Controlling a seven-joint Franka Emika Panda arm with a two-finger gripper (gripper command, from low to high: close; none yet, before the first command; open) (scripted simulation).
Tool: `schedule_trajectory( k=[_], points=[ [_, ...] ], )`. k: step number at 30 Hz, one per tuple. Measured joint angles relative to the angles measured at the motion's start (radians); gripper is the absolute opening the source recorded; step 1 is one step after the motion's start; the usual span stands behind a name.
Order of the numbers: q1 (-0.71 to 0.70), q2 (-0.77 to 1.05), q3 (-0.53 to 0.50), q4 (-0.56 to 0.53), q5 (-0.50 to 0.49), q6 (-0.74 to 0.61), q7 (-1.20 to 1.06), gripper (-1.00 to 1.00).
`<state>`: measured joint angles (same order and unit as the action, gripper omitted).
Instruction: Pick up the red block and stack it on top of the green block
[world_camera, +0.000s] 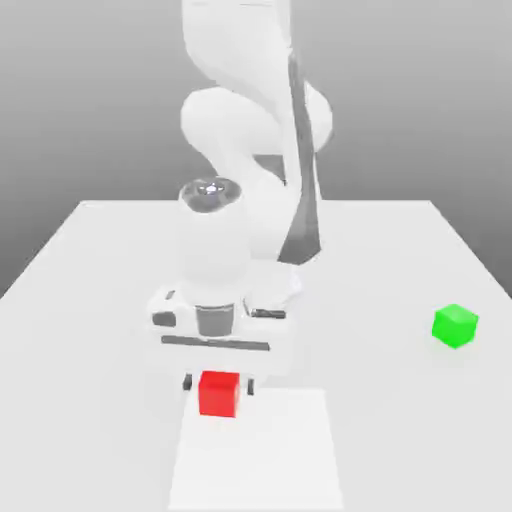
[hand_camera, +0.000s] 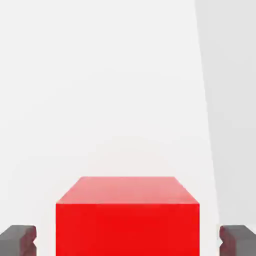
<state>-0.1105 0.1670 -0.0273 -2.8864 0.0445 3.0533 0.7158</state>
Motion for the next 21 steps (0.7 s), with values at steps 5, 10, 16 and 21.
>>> schedule_trajectory(
  k=[5,10,16,21],
  points=[
    [-0.005,-0.013,0.002,-0.002,-0.008,-0.011,0.007,-1.00],
    [-0.008,-0.181,-0.007,-0.026,-0.046,-0.155,0.034,-1.00],
    [0.090,-0.285,0.066,-0.021,-0.023,-0.255,0.014,-1.00],
    [0.227,-0.307,0.168,0.002,0.018,-0.289,-0.019,-1.00]
  ],
)
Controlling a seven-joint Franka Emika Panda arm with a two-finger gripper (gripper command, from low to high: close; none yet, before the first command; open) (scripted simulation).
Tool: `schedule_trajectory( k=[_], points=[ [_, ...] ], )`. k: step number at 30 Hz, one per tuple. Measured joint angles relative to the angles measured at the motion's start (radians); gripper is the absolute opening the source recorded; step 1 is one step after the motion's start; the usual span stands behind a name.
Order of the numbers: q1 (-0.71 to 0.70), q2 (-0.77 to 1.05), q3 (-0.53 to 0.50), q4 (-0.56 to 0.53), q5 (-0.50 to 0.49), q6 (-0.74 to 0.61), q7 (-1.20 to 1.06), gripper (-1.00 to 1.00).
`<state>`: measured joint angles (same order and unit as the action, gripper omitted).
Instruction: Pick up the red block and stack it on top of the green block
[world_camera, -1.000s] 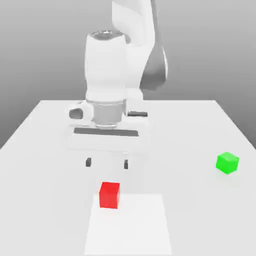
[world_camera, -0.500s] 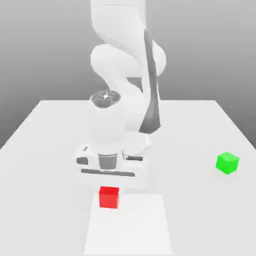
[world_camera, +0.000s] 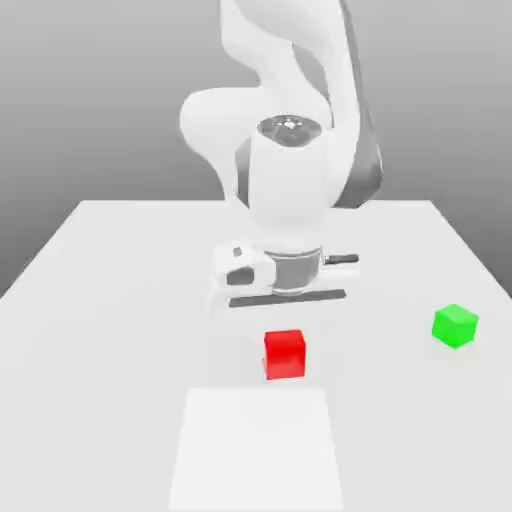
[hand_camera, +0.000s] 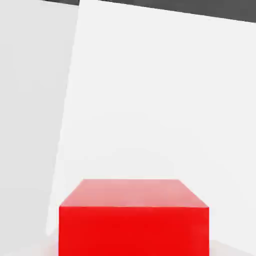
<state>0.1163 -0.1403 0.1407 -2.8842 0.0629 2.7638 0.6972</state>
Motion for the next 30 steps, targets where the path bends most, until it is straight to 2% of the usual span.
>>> schedule_trajectory(
  k=[19,24,30],
  points=[
    [0.505,-0.017,0.388,0.081,0.107,-0.101,-0.087,-1.00],
    [0.493,0.037,0.409,0.093,0.033,-0.062,-0.035,-1.00],
    [0.471,0.133,0.397,0.099,-0.103,0.020,0.062,-1.00]
  ],
)
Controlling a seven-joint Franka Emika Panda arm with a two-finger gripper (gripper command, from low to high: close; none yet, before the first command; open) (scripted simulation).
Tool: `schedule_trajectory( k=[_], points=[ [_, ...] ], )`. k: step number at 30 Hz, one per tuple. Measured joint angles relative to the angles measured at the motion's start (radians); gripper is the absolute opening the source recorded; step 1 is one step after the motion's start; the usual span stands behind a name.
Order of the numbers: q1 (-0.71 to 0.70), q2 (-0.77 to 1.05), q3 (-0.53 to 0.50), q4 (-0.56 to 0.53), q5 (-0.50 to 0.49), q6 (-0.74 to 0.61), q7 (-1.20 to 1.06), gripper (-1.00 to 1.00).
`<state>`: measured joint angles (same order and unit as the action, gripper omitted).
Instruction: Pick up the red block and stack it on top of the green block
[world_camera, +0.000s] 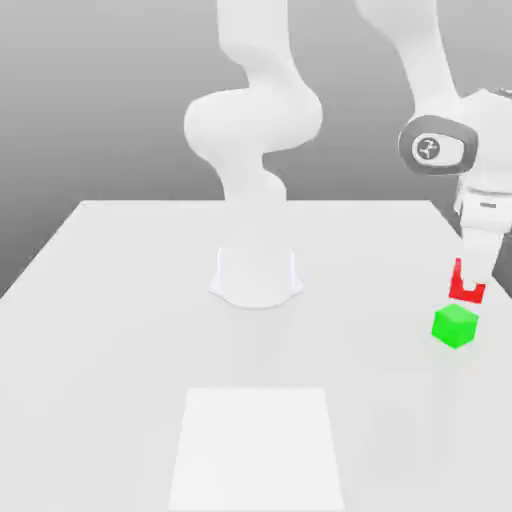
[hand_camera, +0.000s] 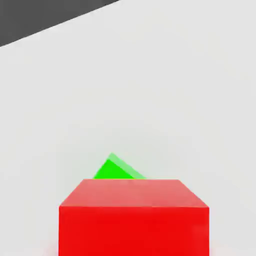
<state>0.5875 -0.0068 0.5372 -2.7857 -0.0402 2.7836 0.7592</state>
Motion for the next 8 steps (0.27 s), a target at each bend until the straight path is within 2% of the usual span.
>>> schedule_trajectory(
  k=[5,6,8],
  points=[
    [0.011,0.097,-0.039,-0.001,-0.143,0.081,0.101,-1.00],
    [0.019,0.116,-0.053,-0.002,-0.172,0.097,0.122,1.00],
    [0.019,0.116,-0.053,-0.002,-0.172,0.097,0.122,1.00]
  ],
)
